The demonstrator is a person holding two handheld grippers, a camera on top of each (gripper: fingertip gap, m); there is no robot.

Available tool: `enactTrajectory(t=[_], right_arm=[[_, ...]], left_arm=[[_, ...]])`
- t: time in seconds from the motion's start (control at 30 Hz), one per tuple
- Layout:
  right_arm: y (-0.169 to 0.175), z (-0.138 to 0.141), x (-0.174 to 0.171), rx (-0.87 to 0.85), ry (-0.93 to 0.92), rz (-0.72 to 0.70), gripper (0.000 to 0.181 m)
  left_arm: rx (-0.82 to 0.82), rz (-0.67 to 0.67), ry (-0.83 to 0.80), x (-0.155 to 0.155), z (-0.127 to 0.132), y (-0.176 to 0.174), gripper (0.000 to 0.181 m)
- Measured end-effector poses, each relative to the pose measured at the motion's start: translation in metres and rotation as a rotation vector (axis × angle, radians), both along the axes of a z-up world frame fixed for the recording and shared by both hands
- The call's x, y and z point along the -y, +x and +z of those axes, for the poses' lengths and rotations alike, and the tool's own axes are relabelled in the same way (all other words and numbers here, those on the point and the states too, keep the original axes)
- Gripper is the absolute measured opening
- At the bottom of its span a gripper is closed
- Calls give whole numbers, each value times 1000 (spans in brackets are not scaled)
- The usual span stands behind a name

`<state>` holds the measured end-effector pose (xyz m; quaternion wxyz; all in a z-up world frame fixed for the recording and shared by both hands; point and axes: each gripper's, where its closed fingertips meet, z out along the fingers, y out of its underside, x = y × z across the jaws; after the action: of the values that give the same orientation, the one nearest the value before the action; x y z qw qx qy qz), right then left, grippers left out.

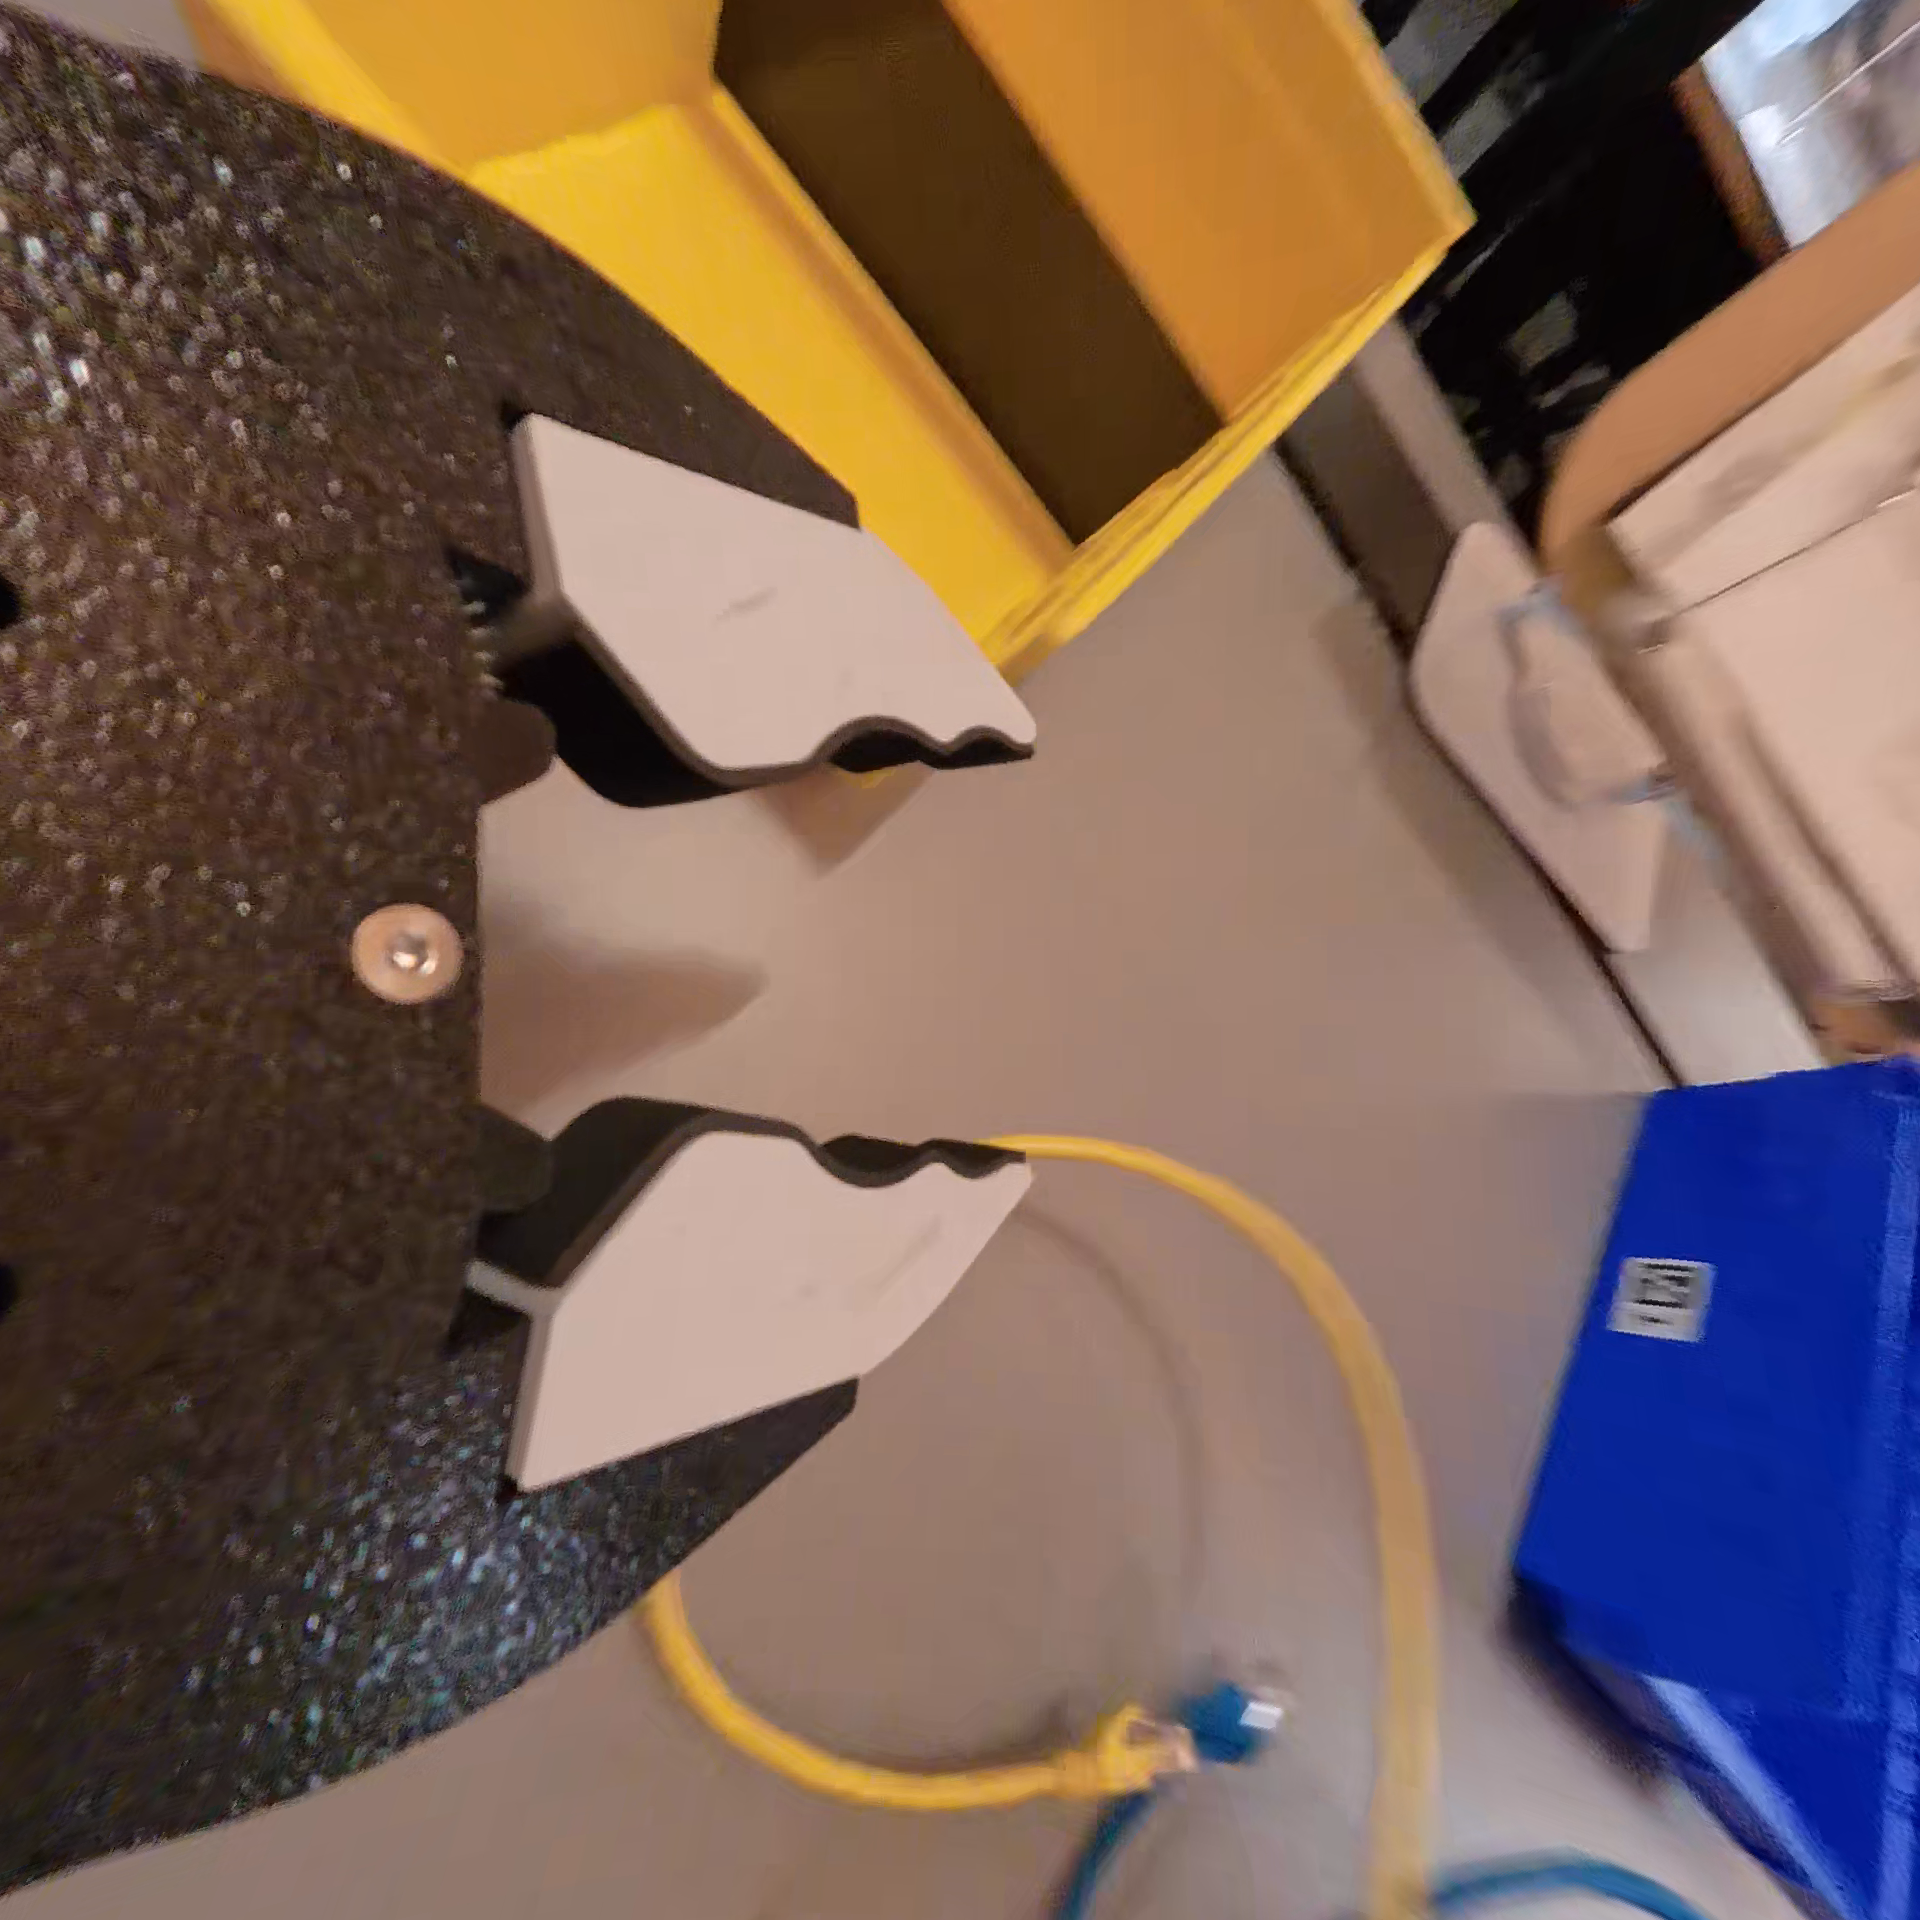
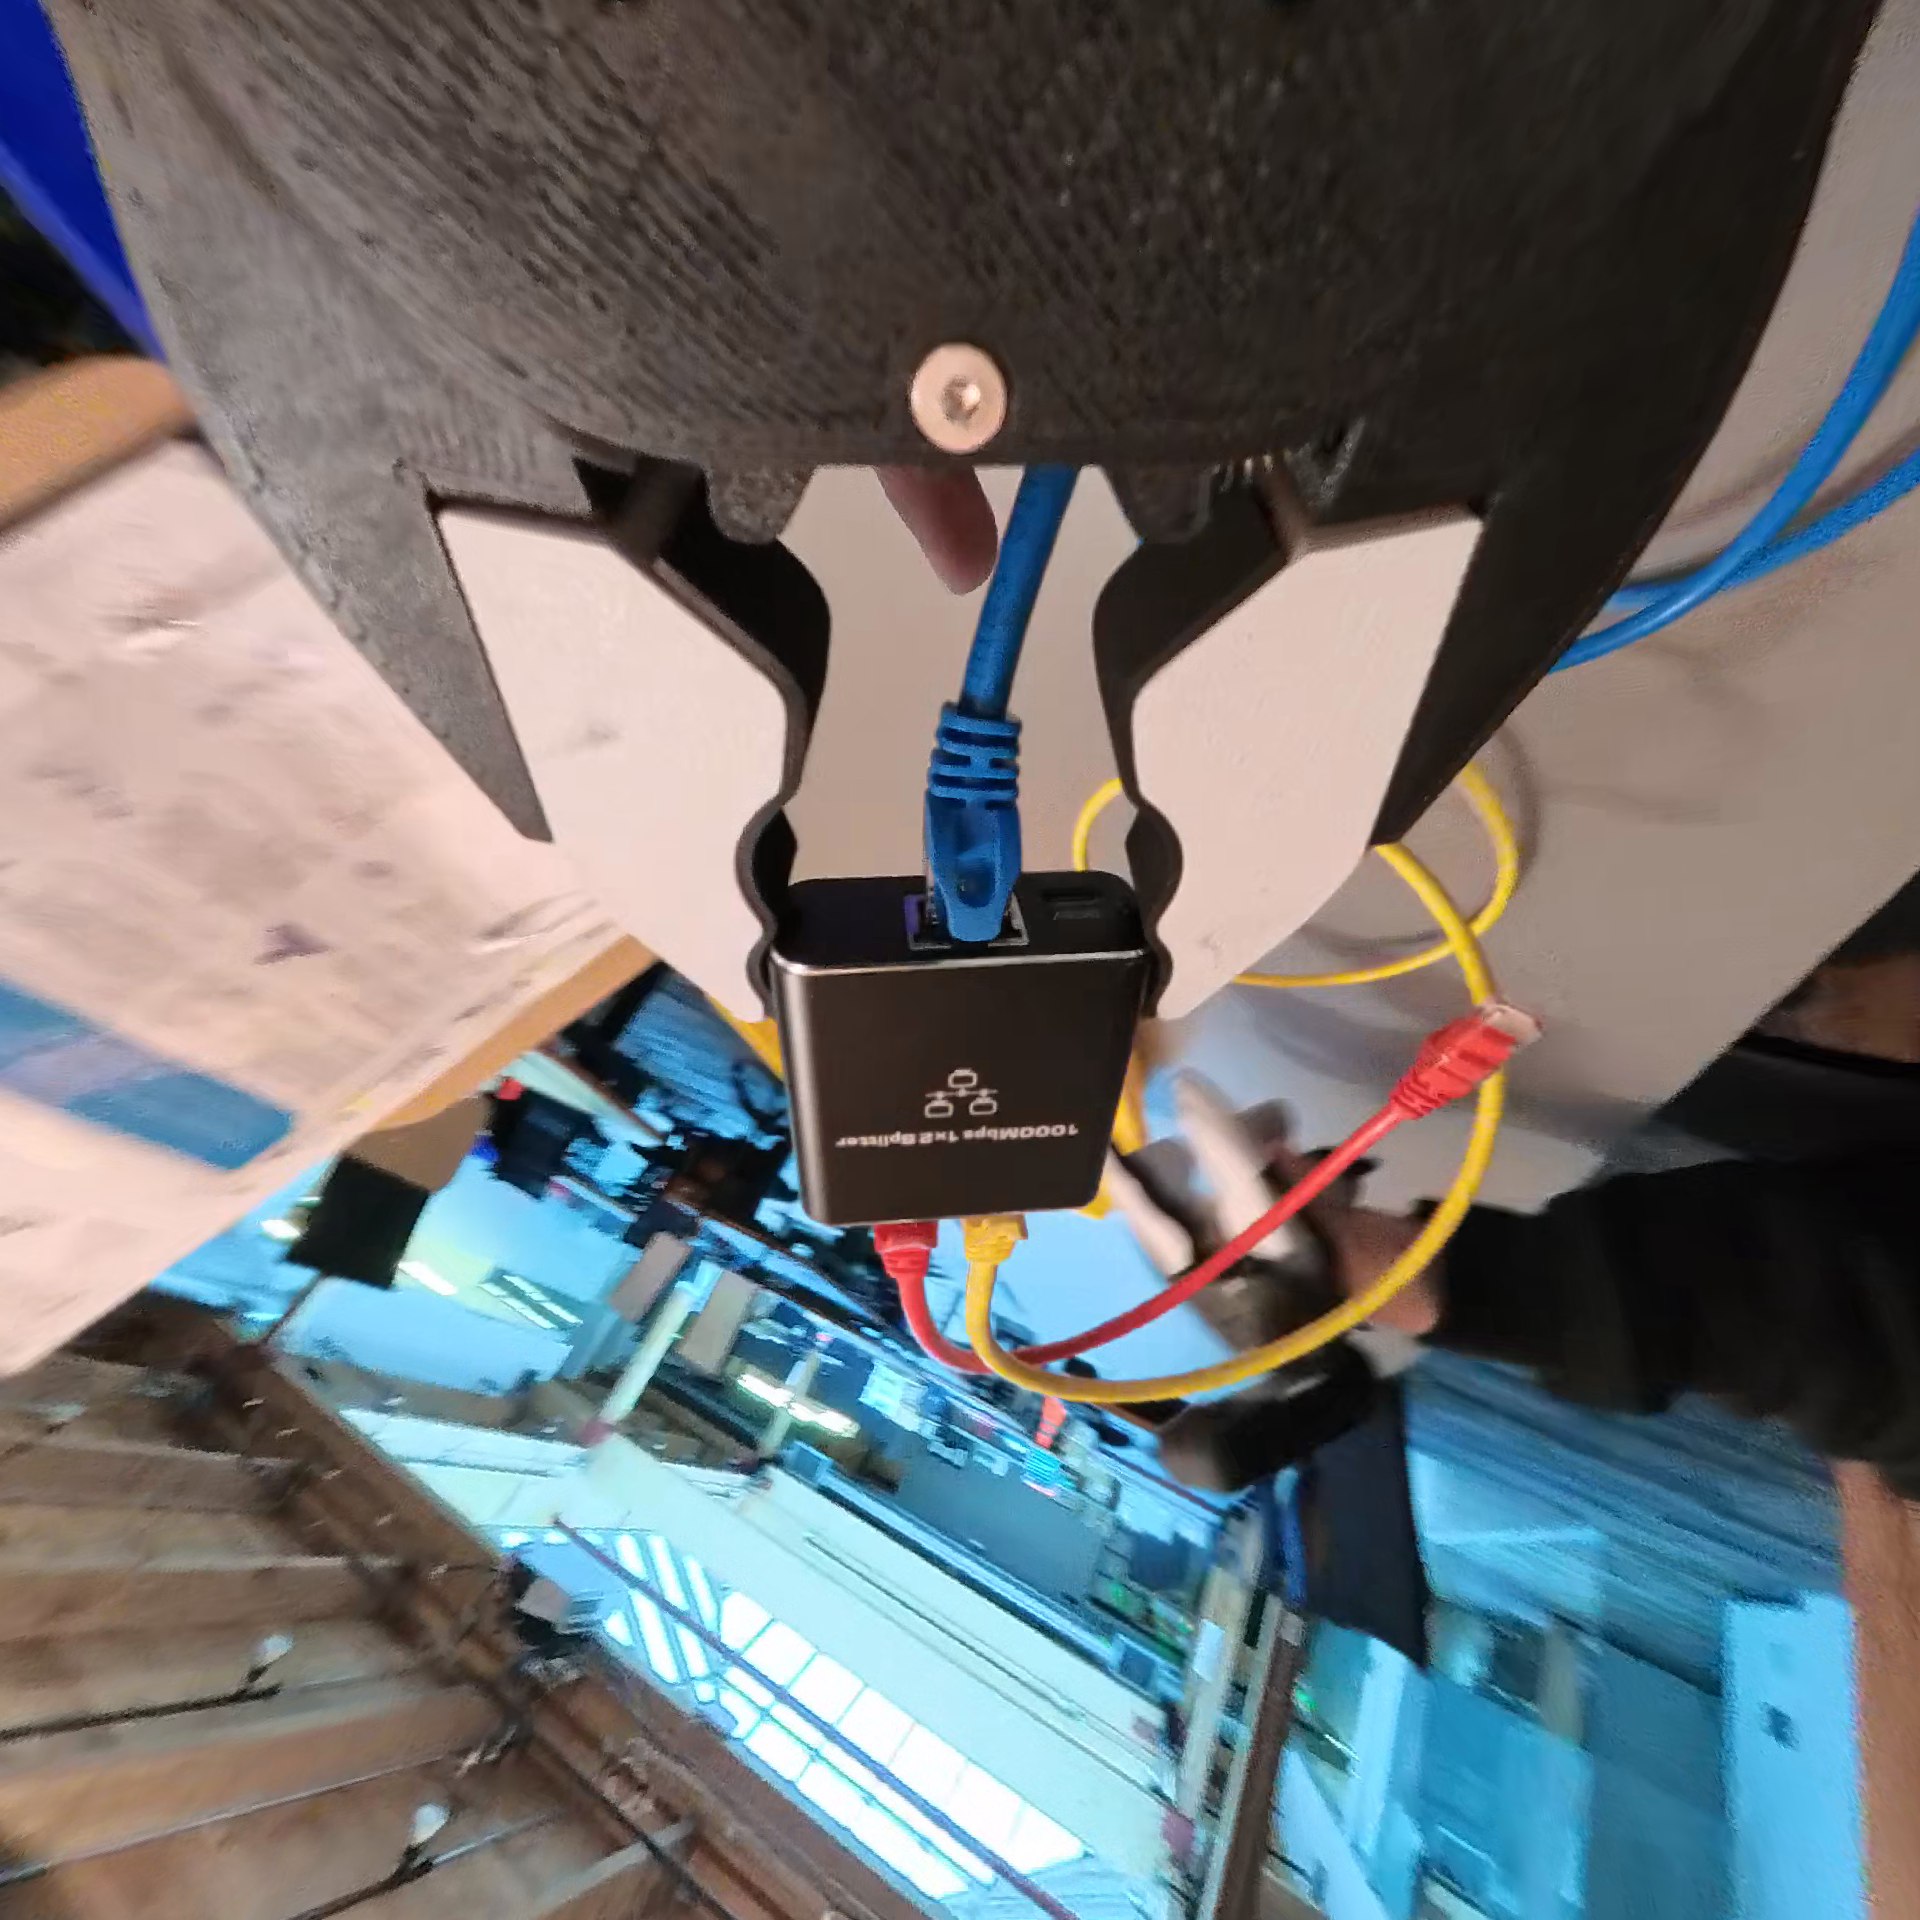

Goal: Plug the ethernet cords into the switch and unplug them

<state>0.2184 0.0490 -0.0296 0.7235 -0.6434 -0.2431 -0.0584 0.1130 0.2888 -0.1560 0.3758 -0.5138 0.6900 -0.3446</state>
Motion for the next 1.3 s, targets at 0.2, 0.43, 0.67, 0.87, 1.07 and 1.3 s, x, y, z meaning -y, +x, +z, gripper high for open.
enactTrajectory(t=[0.2, 0.43, 0.67, 0.87, 1.07, 1.3], right_arm=[[56, 113, 31, 135, 100, -243, 64], [130, 192, 79, 180, 282, -474, 64], [230, 141, 101, 194, 351, -871, 64], [271, 45, 97, 293, 181, -1128, 64], [276, -41, 80, 511, -213, -1257, 64], [271, -109, 67, 489, -682, -1176, 64]], left_arm=[[-30, -19, -75, 12, -39, -6, 70], [-43, -37, -145, 21, -52, -1, 69], [-80, -74, -119, 29, -60, 0, 68], [-94, -103, -87, 34, -63, -2, 69], [-110, -107, -88, 36, -65, -3, 68], [-152, -117, -69, 39, -72, -1, 68]])
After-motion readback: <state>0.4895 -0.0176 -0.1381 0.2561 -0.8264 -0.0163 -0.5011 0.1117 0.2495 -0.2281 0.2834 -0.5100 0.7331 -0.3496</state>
